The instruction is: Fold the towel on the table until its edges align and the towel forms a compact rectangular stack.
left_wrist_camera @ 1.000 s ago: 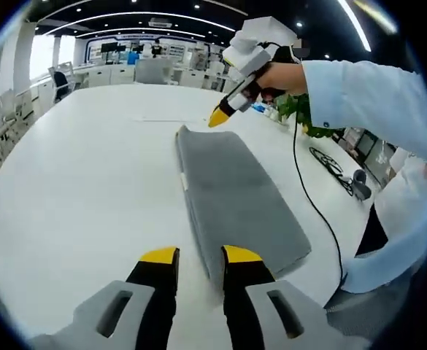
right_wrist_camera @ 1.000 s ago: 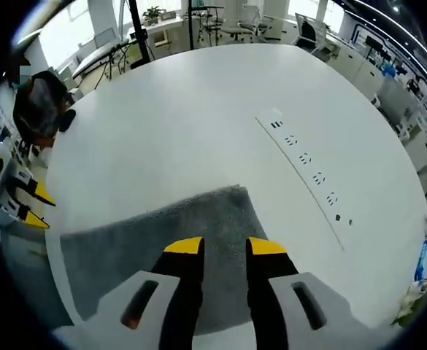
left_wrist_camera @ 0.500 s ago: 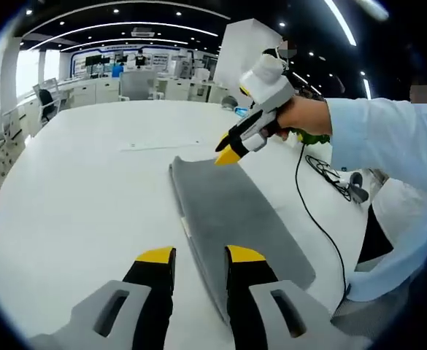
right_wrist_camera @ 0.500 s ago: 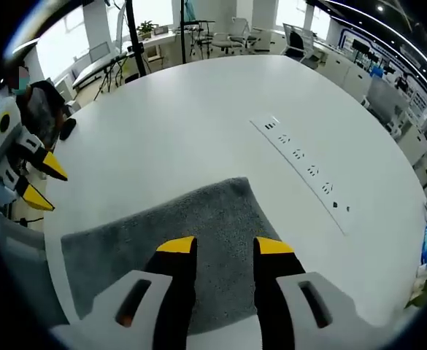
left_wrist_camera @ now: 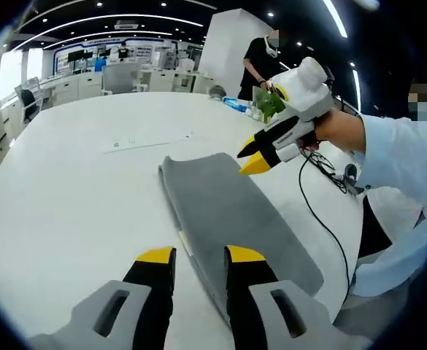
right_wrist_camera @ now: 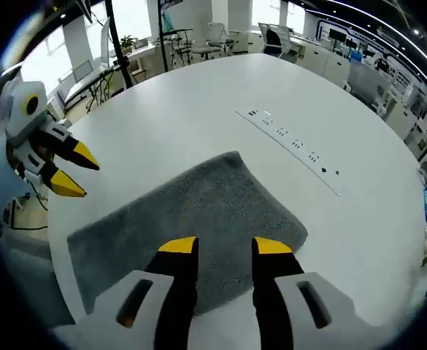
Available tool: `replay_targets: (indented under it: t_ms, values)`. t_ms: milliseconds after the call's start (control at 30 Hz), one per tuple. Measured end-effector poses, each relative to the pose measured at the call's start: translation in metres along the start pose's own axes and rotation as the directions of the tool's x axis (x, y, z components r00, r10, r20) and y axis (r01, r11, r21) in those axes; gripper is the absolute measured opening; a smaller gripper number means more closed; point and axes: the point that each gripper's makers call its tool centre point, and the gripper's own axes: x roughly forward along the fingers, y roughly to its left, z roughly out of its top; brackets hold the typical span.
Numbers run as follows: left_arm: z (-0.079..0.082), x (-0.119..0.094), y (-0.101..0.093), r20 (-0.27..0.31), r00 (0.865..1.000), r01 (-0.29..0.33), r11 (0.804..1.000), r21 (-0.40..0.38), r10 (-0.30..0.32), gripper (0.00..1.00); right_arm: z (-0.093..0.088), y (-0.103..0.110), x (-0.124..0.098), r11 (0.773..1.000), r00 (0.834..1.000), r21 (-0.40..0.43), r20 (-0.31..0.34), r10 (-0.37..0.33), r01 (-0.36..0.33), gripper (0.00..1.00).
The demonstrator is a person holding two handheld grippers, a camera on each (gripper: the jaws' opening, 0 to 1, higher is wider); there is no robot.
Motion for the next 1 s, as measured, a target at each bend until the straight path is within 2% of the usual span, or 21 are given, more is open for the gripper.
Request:
replay_targets:
  t_ms: [167,400,467,533,600,733,867,1000]
  values:
    - [-0.003,0.010,-0.003,-0.025,0.999,0.022,1.000,-0.001,-0.022,0.28,-0.018,0.002,-0.006,0.998,1.000,0.058,0.001,-0.014,0.014,0.28]
    - [-0.007,0.028,0.013,-0.046,0.998,0.033,0.999,-0.028,-0.034,0.27,-0.042,0.013,-0.013,0.988,0.999,0.152,0.010,-0.032,0.030,0.26]
    - [-0.010,0.033,0.010,-0.057,0.998,0.038,0.998,-0.045,-0.041,0.27,-0.047,0.013,-0.012,0.983,0.999,0.183,0.013,-0.038,0.034,0.26]
    - [-0.014,0.039,0.008,-0.070,0.996,0.050,0.997,-0.057,-0.054,0.26,-0.052,0.014,-0.011,0.976,0.999,0.214,0.016,-0.041,0.036,0.26]
    - [-0.016,0.047,0.016,-0.084,0.995,0.053,0.997,-0.061,-0.058,0.26,-0.059,0.017,-0.013,0.970,0.999,0.237,0.015,-0.049,0.044,0.26]
    - [-0.023,0.048,-0.003,-0.106,0.992,0.067,0.995,-0.068,-0.074,0.26,-0.067,0.019,-0.014,0.957,0.998,0.286,0.022,-0.060,0.052,0.26]
    - [-0.025,0.061,0.012,-0.129,0.988,0.076,0.994,-0.075,-0.085,0.26,-0.076,0.021,-0.013,0.939,0.998,0.340,0.027,-0.062,0.049,0.25]
    - [-0.028,0.061,0.005,-0.134,0.987,0.082,0.994,-0.078,-0.092,0.24,-0.081,0.022,-0.008,0.917,0.997,0.396,0.033,-0.063,0.045,0.24]
